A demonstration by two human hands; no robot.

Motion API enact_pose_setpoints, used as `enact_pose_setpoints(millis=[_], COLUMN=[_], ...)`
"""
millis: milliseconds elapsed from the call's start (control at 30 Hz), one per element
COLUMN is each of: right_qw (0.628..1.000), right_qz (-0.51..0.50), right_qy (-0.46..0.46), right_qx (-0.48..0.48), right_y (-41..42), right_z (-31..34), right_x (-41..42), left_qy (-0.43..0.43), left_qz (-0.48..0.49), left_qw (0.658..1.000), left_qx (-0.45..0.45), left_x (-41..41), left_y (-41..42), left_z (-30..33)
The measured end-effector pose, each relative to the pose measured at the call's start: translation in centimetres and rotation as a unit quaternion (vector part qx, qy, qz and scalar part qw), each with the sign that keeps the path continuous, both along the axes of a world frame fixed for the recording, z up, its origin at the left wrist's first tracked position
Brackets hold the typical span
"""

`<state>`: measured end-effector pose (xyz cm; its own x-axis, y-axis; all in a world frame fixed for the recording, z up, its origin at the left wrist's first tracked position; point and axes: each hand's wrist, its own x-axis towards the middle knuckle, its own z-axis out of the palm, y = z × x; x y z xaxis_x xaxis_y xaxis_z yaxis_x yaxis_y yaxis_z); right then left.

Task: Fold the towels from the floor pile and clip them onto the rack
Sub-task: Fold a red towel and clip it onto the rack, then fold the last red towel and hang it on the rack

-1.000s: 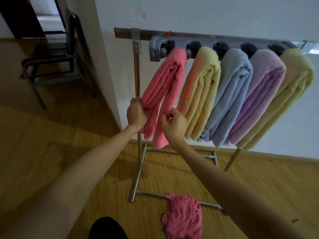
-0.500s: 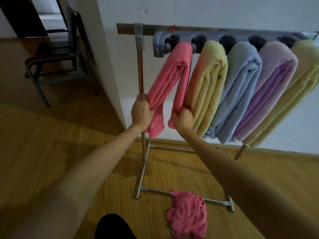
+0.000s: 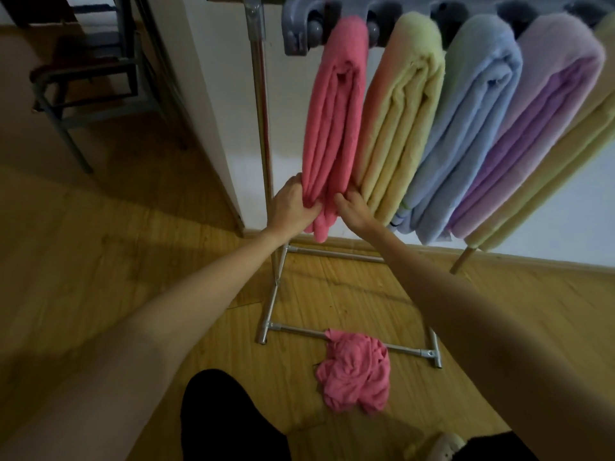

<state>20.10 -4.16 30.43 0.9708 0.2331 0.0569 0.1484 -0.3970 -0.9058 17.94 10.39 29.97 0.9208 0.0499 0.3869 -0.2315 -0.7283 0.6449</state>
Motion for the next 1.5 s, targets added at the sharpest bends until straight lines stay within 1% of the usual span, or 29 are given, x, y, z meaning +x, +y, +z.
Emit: enact_pose_setpoints(millis=[133, 233, 333, 433, 533, 600, 667, 767, 867, 967, 1100, 1200, 1267, 1367, 1433, 1500], right_qw=[0.999, 0.997, 0.990, 0.976, 0.949, 0.932, 0.922, 0.915, 0.895, 0.880, 0.882, 0.890, 0.891, 0.888, 0.883, 0.878], right_qz=[-0.019, -0.025, -0.010, 0.020, 0.054, 0.068, 0.077, 0.085, 0.109, 0.129, 0.141, 0.143, 0.152, 0.165, 0.172, 0.177], right_qy=[0.023, 0.067, 0.091, 0.107, 0.142, 0.163, 0.177, 0.209, 0.256, 0.279, 0.281, 0.258, 0.247, 0.240, 0.249, 0.264], right_qx=[-0.015, -0.036, -0.108, -0.188, -0.276, -0.316, -0.336, -0.333, -0.350, -0.362, -0.352, -0.348, -0.349, -0.355, -0.359, -0.359], right_y=[-1.6, -3.4, -6.0, -8.8, -11.5, -13.1, -14.5, -16.0, -16.7, -17.0, -16.7, -16.3, -16.1, -15.8, -15.7, -15.6], right_z=[-2.5, -5.6, -9.9, -14.8, -20.4, -24.0, -27.7, -32.5, -36.4, -39.8, -43.8, -46.3, -47.7, -49.5, -50.3, -50.9], right_x=[-0.8, -1.7, -2.8, -4.7, -7.2, -9.1, -11.1, -13.7, -15.7, -16.3, -16.7, -16.7, -16.4, -15.8, -15.1, -14.2], left_qy=[0.076, 0.149, 0.231, 0.318, 0.398, 0.429, 0.454, 0.487, 0.518, 0.528, 0.567, 0.592, 0.605, 0.621, 0.625, 0.617], left_qz=[-0.040, -0.037, -0.014, 0.007, 0.010, -0.005, -0.025, -0.039, -0.066, -0.077, -0.048, -0.014, 0.010, 0.055, 0.074, 0.091], left_qw=[0.996, 0.987, 0.972, 0.948, 0.915, 0.899, 0.886, 0.868, 0.848, 0.842, 0.818, 0.802, 0.795, 0.782, 0.775, 0.776], left_qx=[0.023, 0.056, 0.043, 0.028, 0.070, 0.090, 0.090, 0.089, 0.091, 0.079, 0.079, 0.074, 0.050, -0.019, -0.065, -0.096], left_x=[-1.0, -1.6, -2.3, -4.0, -6.7, -8.7, -10.7, -13.4, -15.4, -16.1, -16.0, -15.4, -14.9, -14.4, -14.3, -14.3], left_y=[-0.3, -0.6, -0.9, -1.7, -3.0, -4.3, -5.7, -7.4, -8.5, -9.3, -9.4, -9.6, -9.9, -10.7, -11.5, -12.3], left_z=[-2.5, -5.4, -9.6, -15.1, -20.6, -23.7, -26.8, -30.9, -34.6, -37.8, -42.6, -46.2, -48.2, -50.8, -52.0, -53.1])
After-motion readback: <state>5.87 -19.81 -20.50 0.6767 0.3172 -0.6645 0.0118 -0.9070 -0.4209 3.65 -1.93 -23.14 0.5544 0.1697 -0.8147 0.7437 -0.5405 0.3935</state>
